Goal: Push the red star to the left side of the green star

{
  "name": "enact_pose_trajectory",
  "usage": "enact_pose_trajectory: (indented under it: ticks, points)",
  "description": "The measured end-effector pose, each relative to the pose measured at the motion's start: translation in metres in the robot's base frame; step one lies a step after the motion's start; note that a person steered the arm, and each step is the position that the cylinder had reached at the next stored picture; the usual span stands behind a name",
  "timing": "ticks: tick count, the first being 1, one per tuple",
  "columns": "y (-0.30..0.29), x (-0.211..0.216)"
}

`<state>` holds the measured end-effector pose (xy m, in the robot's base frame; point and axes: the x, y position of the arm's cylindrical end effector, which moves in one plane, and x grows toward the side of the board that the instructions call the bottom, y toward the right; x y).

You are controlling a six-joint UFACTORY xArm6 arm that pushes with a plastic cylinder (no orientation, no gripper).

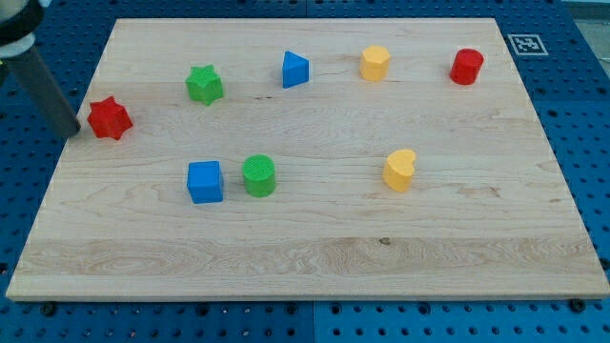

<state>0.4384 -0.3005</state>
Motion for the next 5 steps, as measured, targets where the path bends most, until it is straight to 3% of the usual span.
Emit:
enact_pose_trajectory:
  ticks: [1, 2, 3, 4, 5]
  points:
    - [0.018, 0.03]
    - [0.058, -0.007]
    - [0.064, -0.088]
    - [0.064, -0.095]
    - [0.06, -0.054]
